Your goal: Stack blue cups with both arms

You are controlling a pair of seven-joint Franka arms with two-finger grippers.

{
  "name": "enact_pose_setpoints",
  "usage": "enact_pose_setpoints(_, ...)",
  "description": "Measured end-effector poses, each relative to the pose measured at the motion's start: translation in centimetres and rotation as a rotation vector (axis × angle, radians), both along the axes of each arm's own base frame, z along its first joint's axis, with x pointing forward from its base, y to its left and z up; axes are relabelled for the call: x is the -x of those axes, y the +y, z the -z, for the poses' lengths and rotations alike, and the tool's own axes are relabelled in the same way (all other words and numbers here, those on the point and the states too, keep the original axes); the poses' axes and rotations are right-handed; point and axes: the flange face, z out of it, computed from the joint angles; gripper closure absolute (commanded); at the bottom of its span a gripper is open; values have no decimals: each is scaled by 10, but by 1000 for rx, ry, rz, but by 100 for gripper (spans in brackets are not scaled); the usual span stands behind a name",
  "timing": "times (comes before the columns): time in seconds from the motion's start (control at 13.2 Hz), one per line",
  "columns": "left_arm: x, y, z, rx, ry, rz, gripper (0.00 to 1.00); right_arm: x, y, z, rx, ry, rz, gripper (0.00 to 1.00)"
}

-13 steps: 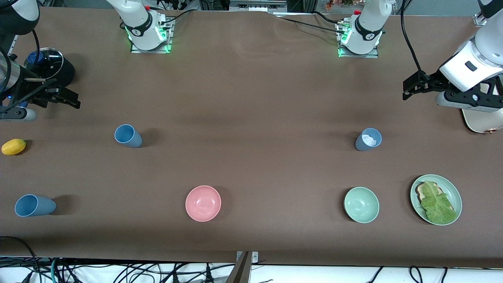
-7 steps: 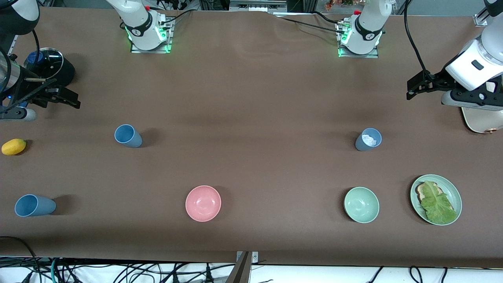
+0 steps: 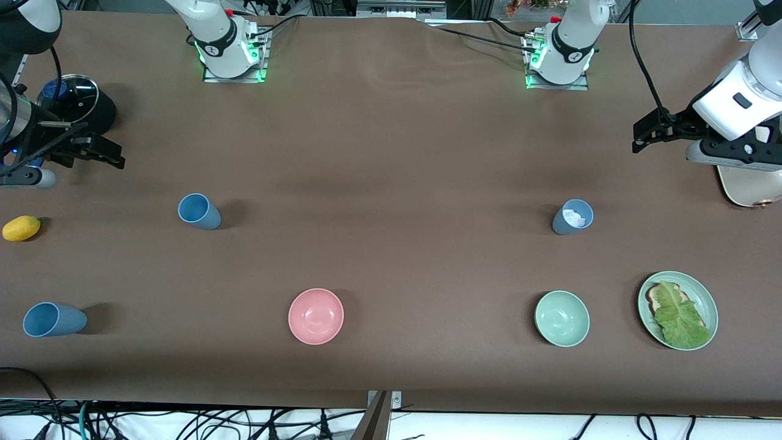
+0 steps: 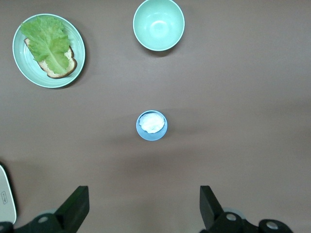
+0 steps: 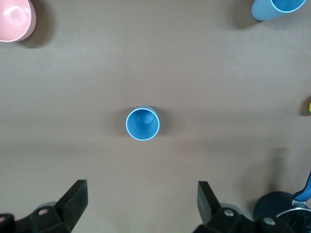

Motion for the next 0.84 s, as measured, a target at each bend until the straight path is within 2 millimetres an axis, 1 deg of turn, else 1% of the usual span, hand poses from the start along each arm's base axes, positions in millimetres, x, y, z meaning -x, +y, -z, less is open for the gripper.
enact_pose_setpoints(0.23,-7,1,18,2,34,-1,0,0,0,0,0,0,0,0)
enact_pose_setpoints(0.38,-17,2,43,6,79,-1,0,0,0,0,0,0,0,0)
enact_pose_setpoints(0.46,-24,3,60,9,109,-1,0,0,0,0,0,0,0,0)
enact_pose_setpoints(0.61,-39,5,103,17,170,-3,0,0,0,0,0,1,0,0)
enact_pose_setpoints(0.84,-63,6,163,28,167,5,0,0,0,0,0,1,0,0)
